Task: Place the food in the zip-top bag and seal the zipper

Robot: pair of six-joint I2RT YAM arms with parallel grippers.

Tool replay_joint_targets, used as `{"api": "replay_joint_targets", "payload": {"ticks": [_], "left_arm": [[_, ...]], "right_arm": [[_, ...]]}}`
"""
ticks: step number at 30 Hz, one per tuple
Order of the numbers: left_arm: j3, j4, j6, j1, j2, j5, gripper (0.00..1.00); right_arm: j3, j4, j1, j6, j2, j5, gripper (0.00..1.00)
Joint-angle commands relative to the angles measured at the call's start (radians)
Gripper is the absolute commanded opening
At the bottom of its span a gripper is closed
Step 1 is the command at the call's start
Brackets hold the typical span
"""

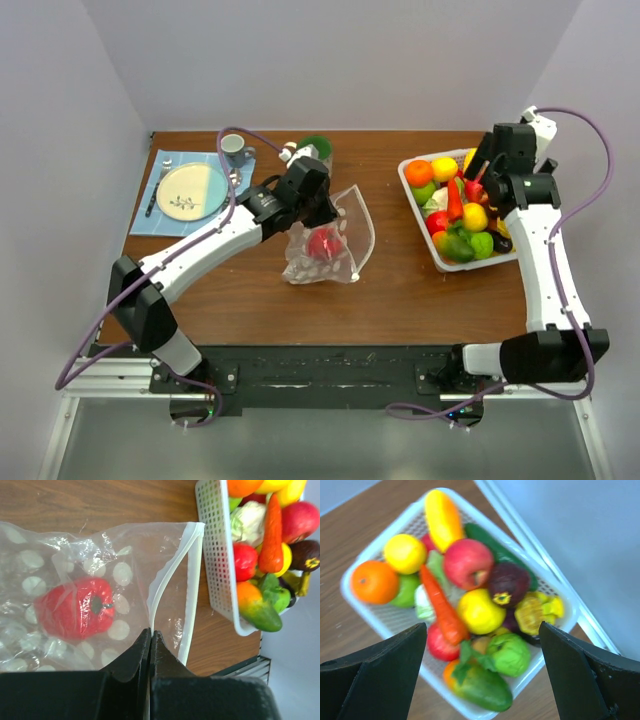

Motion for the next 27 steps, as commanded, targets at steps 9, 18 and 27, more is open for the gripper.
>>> {"api": "replay_joint_targets", "payload": {"ticks": [9,18,27], "left_arm": [[-0.071,0.051,0.074,0.003,0.011,0.098,0.00],[-0.085,0.037,0.080,0.003,0.003,0.110,0.00],[-0.087,0.038,0.081,0.003,0.006,0.107,0.00]], "right_arm": [[-0.008,0.125,-0.220,0.054,0.195,-0.124,0.99],[-0.071,0.191,-0.242,0.053,0.225,-0.124,0.88],[-0.068,0.199,-0.245,0.053,0.274,-0.155,0.75]]}}
